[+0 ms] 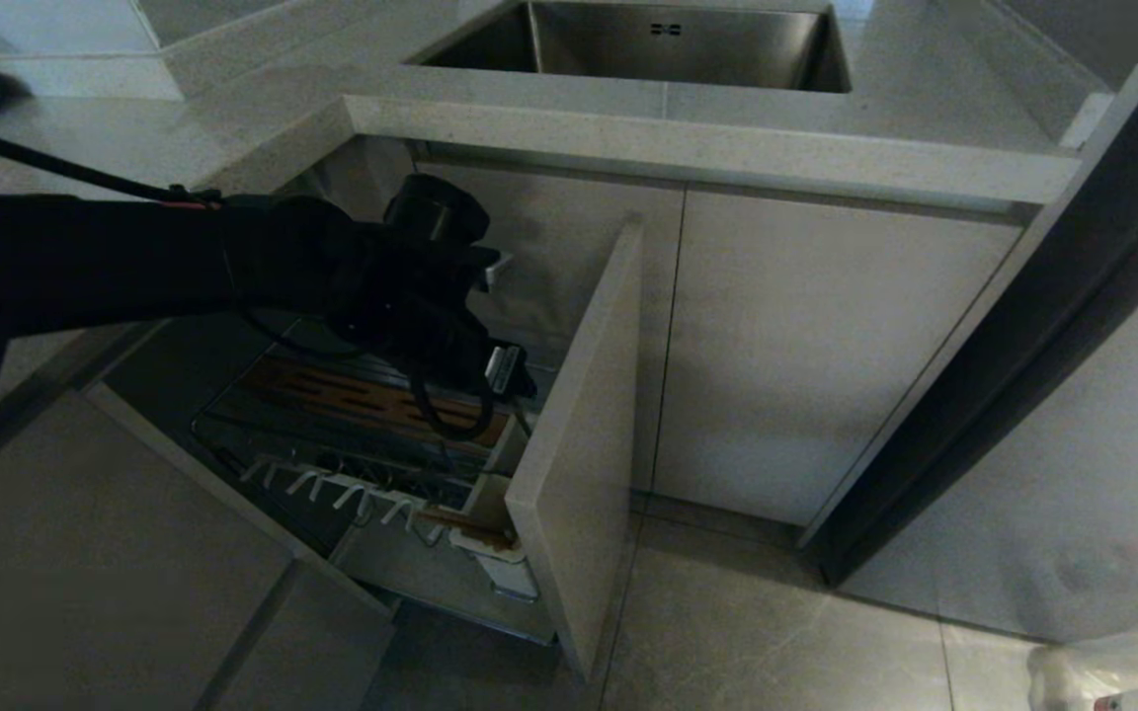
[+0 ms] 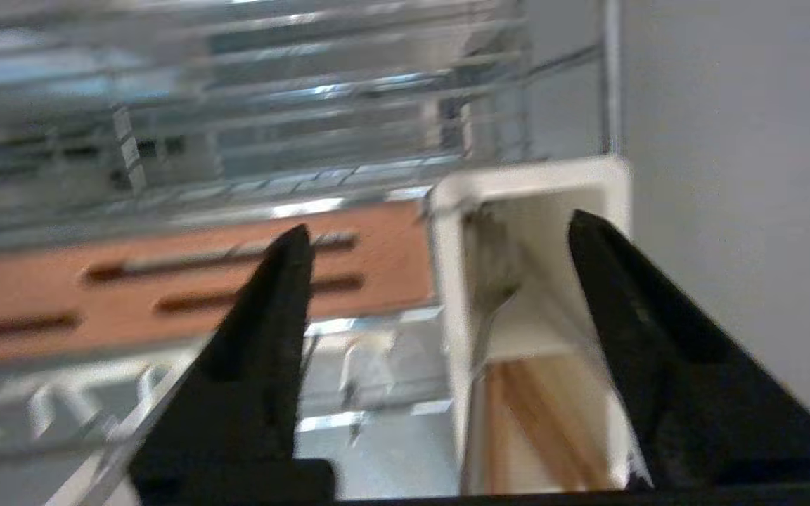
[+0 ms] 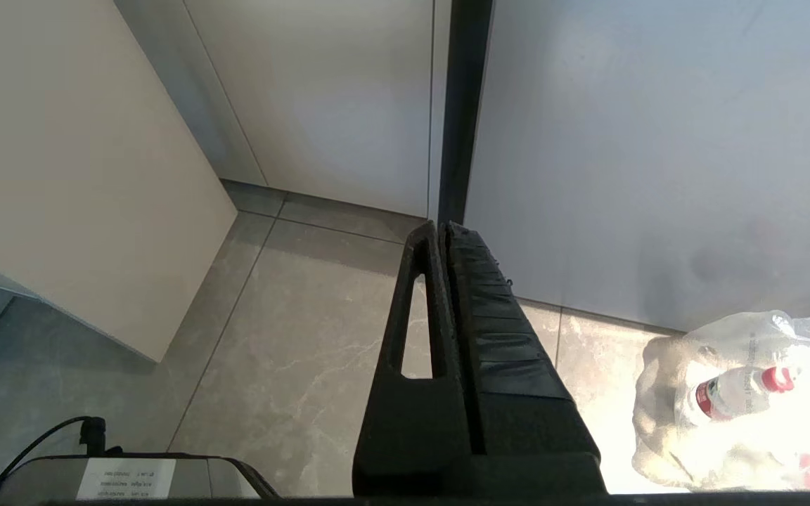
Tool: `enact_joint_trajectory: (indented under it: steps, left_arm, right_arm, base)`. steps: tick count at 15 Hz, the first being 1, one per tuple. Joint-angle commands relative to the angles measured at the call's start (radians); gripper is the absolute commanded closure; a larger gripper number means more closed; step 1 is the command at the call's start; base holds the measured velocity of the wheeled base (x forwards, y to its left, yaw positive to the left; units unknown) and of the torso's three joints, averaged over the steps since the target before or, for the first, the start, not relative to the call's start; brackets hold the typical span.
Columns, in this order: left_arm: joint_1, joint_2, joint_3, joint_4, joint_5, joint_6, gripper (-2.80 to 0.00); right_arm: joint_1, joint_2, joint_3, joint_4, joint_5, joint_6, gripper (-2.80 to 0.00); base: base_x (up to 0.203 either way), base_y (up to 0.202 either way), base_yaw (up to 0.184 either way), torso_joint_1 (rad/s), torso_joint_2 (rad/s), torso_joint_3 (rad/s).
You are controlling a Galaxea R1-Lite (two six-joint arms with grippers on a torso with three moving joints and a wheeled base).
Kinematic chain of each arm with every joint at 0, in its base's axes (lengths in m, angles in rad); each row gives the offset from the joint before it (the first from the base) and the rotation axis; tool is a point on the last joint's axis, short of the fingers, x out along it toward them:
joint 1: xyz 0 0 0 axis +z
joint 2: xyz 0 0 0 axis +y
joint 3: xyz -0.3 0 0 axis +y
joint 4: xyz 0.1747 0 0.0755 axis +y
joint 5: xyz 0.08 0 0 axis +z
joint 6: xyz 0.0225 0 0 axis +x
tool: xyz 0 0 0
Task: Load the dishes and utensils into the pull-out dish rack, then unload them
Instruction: Take the spoon out of the cupboard
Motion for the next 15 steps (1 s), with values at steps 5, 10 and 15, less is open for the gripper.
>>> enact_joint_trajectory:
  steps: [5, 10, 15]
  left_arm:
    - [0.003, 0.05, 0.002, -0.012, -0.054, 0.0, -2.8]
    - [0.001, 0.073, 0.003, -0.039, -0.056, -0.003, -2.8]
    - [0.001, 0.079, 0.002, -0.043, -0.056, -0.006, -2.8]
  right_arm:
    - [0.0, 0.002, 0.0, 0.0, 0.001, 0.0, 0.0]
    - [0.0, 0.002, 0.0, 0.0, 0.001, 0.0, 0.0]
    - [0.0, 0.002, 0.0, 0.0, -0.001, 0.0, 0.0]
  base:
    - [0.0, 0.0, 0.0, 0.0, 0.0, 0.0]
    - [0.0, 0.0, 0.0, 0.0, 0.0, 0.0]
    - [0.0, 0.0, 0.0, 0.0, 0.0, 0.0]
